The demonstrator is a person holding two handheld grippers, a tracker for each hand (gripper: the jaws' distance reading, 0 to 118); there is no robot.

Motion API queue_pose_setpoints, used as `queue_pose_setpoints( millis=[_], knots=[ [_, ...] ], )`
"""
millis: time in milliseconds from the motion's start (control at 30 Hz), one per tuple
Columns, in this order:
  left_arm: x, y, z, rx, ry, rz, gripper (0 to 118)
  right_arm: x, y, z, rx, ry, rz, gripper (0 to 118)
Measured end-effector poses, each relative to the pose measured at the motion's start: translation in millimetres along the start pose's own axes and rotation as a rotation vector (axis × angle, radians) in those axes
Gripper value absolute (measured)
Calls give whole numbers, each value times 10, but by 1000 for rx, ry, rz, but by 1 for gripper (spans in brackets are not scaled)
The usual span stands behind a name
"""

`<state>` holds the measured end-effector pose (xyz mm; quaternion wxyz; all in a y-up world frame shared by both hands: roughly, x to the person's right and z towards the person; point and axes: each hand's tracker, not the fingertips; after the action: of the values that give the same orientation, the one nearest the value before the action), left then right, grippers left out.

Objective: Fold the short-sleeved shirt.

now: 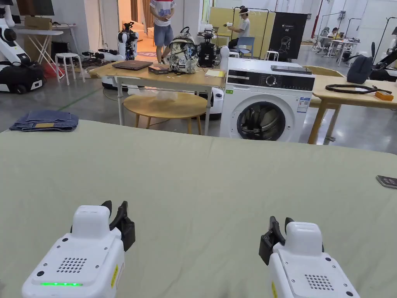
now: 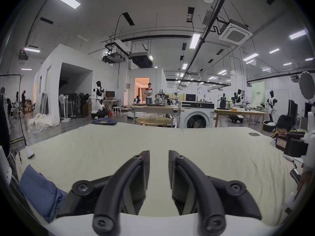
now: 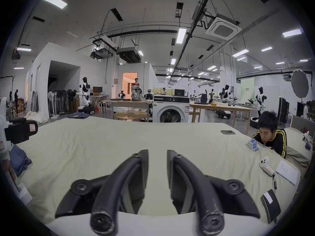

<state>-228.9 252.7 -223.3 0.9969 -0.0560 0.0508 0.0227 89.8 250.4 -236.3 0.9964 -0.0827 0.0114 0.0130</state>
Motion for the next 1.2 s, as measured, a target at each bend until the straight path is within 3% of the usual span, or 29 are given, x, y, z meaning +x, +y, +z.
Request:
queue_pose_setpoints(
  millis=[33,100,133,233,400,600,667,733,833,933,1067,1200],
  knots=[
    [21,3,-11,1,-3,-9,34,2,1,-2,4,0,-3,37],
    [85,7,12,-4,-12,-27,50,-6,20,0,13,-11,0,71],
    [106,14,12,-9,-17,-32,59,-4,24,-5,18,-16,1,81],
    [126,24,25,-27,-67,-17,97,-1,33,9,31,-31,6,93],
    [158,35,26,-15,-84,-3,98,32,24,-14,25,-27,-2,95],
    [162,44,-43,-4,6,-40,98,97,72,-5,18,8,-63,95],
    [153,41,-37,-14,19,-32,98,73,87,-25,-3,-49,-53,95],
    [131,34,-45,-23,28,-13,98,60,64,-92,-10,-40,-50,95],
    [93,44,33,-25,-11,10,98,110,75,-106,-38,30,-136,95],
    [74,56,34,-8,-19,8,98,131,91,-132,-56,2,-177,95],
    [86,102,16,-10,-5,0,98,116,136,-153,-68,-28,-183,95],
    [80,99,-35,-16,-36,-13,98,62,165,-151,-67,-48,-132,95]
  ],
)
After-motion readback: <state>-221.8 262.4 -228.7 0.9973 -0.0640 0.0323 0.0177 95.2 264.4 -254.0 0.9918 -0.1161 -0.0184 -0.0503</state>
